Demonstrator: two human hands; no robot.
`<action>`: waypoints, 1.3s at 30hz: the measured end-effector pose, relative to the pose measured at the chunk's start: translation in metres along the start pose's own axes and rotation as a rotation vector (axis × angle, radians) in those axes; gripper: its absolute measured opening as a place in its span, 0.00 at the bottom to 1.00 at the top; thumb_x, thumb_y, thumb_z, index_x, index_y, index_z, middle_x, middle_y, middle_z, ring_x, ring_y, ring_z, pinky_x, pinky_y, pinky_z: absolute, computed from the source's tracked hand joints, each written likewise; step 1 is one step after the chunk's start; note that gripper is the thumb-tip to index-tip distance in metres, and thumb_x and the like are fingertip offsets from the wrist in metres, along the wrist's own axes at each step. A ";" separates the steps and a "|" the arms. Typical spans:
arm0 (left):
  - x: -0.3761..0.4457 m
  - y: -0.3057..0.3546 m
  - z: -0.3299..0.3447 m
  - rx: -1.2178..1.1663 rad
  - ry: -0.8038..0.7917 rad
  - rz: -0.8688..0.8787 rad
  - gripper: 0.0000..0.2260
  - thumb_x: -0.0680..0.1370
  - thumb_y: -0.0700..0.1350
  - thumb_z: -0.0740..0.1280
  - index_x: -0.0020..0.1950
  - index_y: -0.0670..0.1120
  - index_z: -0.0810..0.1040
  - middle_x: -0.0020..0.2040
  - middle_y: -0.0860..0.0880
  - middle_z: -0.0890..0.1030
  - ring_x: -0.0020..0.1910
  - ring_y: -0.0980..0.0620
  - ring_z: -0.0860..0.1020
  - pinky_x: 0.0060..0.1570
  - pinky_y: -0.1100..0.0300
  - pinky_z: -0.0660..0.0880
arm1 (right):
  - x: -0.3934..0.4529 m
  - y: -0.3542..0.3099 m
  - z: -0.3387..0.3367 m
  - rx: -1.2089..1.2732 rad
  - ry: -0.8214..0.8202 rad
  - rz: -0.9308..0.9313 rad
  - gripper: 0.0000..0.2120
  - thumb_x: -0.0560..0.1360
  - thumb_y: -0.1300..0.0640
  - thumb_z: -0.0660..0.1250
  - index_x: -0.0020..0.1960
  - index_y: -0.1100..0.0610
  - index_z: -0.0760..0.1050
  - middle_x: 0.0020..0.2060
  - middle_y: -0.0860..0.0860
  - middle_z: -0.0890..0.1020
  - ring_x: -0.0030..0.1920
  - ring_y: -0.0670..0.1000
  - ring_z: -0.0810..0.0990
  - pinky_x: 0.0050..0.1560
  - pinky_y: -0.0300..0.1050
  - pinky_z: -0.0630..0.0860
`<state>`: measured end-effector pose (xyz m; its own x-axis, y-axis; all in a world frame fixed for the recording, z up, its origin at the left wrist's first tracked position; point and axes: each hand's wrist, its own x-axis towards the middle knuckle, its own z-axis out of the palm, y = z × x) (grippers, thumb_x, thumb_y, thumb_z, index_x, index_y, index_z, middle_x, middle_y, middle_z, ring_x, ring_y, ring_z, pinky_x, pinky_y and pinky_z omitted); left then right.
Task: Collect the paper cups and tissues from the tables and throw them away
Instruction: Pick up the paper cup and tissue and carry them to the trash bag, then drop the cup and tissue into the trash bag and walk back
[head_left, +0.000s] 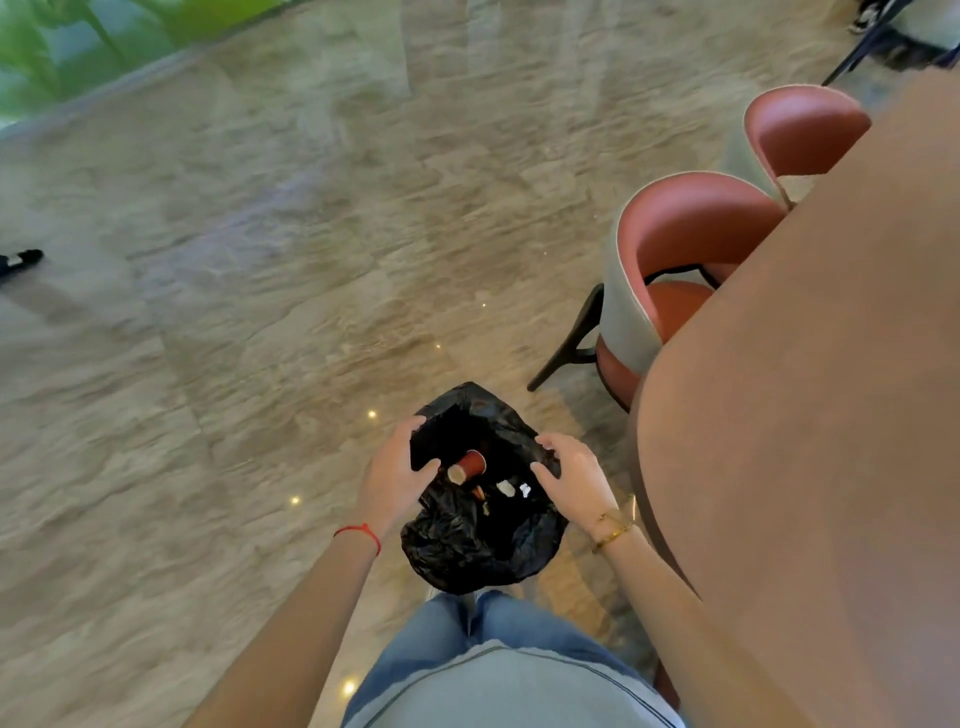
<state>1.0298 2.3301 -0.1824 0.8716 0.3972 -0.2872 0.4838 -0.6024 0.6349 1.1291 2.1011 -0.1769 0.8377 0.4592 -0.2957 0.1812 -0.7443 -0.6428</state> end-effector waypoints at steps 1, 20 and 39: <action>-0.003 0.000 -0.007 0.014 0.014 0.013 0.26 0.77 0.48 0.69 0.73 0.48 0.66 0.70 0.49 0.72 0.67 0.49 0.73 0.60 0.59 0.70 | -0.001 -0.003 -0.005 0.008 0.016 -0.018 0.19 0.77 0.54 0.65 0.67 0.56 0.70 0.62 0.52 0.76 0.65 0.51 0.72 0.65 0.49 0.71; -0.071 0.025 -0.076 0.171 0.133 0.229 0.17 0.78 0.53 0.64 0.67 0.53 0.72 0.41 0.54 0.78 0.23 0.55 0.72 0.21 0.69 0.59 | -0.085 -0.028 -0.053 -0.060 0.326 -0.103 0.17 0.76 0.52 0.67 0.65 0.49 0.72 0.59 0.45 0.76 0.61 0.46 0.70 0.60 0.36 0.64; -0.224 0.040 -0.045 0.208 -0.268 0.830 0.17 0.77 0.47 0.68 0.66 0.50 0.75 0.60 0.55 0.78 0.60 0.56 0.76 0.59 0.61 0.72 | -0.424 -0.048 0.066 0.083 0.824 0.456 0.18 0.74 0.55 0.70 0.63 0.53 0.74 0.57 0.47 0.78 0.61 0.49 0.73 0.58 0.31 0.62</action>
<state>0.8498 2.2485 -0.0604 0.9238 -0.3815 0.0318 -0.3286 -0.7473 0.5775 0.7315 1.9740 -0.0671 0.9245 -0.3790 0.0414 -0.2647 -0.7163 -0.6456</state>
